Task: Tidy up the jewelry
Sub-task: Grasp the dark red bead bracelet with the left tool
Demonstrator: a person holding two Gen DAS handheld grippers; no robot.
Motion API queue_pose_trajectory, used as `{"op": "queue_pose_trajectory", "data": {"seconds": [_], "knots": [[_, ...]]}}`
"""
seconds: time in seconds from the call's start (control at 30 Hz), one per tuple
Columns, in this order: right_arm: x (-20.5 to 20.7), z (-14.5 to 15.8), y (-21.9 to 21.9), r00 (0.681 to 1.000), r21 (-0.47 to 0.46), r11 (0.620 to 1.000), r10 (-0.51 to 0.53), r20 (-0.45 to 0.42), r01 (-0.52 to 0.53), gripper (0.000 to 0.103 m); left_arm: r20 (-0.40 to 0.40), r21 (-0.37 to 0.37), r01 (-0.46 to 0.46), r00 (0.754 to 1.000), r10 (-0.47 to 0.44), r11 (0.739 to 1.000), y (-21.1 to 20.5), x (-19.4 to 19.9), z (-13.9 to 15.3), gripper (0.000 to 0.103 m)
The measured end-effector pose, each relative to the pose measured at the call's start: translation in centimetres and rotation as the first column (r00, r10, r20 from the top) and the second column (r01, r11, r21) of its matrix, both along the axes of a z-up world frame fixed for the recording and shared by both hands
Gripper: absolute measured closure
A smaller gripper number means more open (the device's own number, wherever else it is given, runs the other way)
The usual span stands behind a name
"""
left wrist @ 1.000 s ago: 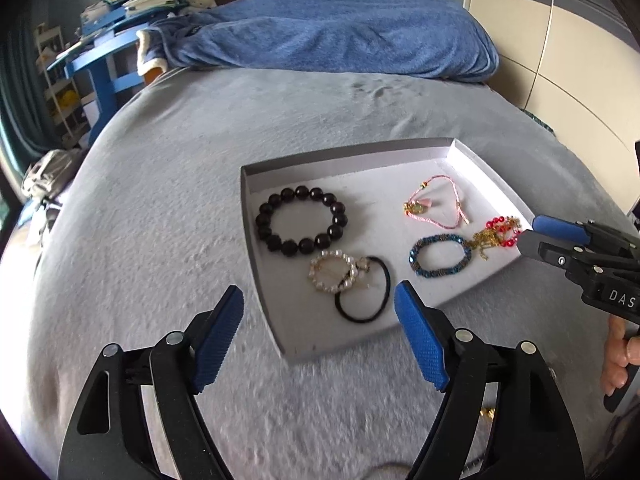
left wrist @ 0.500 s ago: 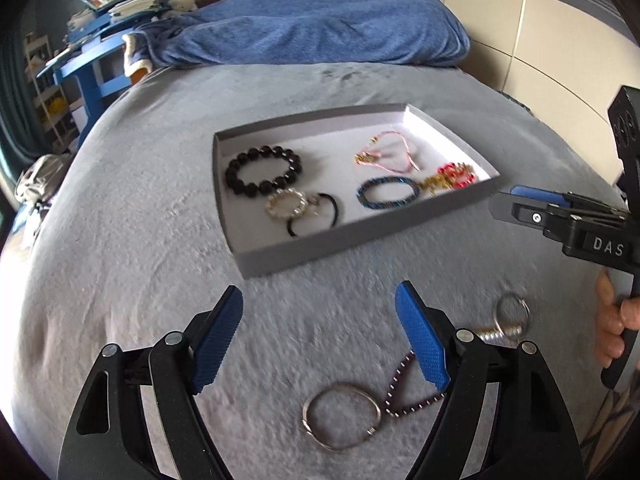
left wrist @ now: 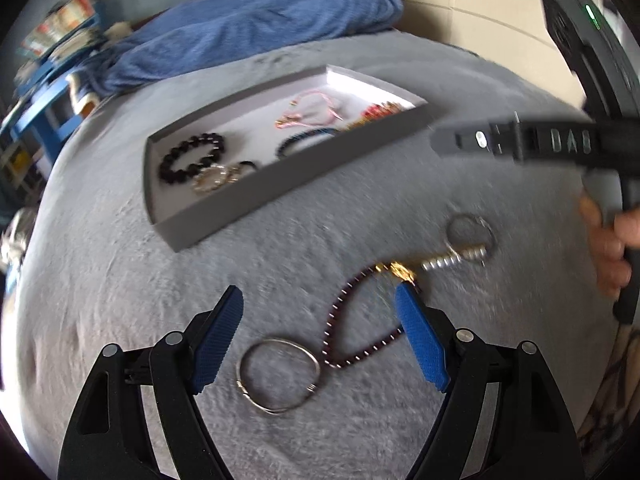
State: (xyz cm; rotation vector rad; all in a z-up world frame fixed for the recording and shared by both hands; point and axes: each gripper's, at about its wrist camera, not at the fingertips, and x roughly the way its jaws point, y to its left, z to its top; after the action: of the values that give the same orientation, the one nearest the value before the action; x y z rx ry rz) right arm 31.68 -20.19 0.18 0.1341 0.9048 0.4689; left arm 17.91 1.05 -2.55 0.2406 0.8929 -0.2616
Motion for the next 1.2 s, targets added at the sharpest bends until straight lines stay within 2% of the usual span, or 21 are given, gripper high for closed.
{"op": "queue_pose_trajectory", "data": {"seconds": [0.27, 0.43, 0.6, 0.7, 0.9, 1.0, 1.2], "knots": [[-0.9, -0.5, -0.4, 1.000, -0.010, 1.000, -0.016, -0.018, 0.016, 0.034, -0.027, 0.043, 0.068, 0.997, -0.067, 0.997, -1.5, -0.1, -1.1, 0.025], [-1.7, -1.2, 0.4, 1.000, -0.067, 0.998, 0.006, -0.024, -0.007, 0.034, -0.049, 0.014, 0.065, 0.997, -0.064, 0.998, -1.3, 0.4, -1.4, 0.032], [-2.3, -1.8, 1.0, 0.999, -0.119, 0.993, 0.022, -0.032, -0.026, 0.034, -0.070, -0.010, 0.027, 0.997, -0.028, 1.000, -0.6, 1.3, -1.8, 0.053], [-2.7, -2.1, 1.1, 0.999, -0.139, 0.990, 0.019, -0.035, -0.024, 0.034, -0.087, -0.039, -0.014, 0.996, 0.011, 0.999, 0.2, 2.0, -2.2, 0.059], [-4.5, -2.7, 1.8, 0.998, -0.168, 0.984, 0.047, -0.044, -0.054, 0.034, -0.070, -0.032, -0.034, 0.997, 0.032, 0.999, 0.3, 2.4, -2.2, 0.070], [-5.2, -3.3, 2.6, 0.996, -0.202, 0.976, 0.075, -0.048, -0.083, 0.034, -0.074, -0.049, -0.057, 0.996, 0.053, 0.997, 0.7, 2.6, -2.0, 0.075], [-5.0, -4.1, 2.7, 0.995, -0.227, 0.969, 0.083, -0.062, -0.095, 0.035, -0.084, -0.064, -0.070, 0.994, 0.064, 0.995, 1.0, 2.6, -1.9, 0.075]]}}
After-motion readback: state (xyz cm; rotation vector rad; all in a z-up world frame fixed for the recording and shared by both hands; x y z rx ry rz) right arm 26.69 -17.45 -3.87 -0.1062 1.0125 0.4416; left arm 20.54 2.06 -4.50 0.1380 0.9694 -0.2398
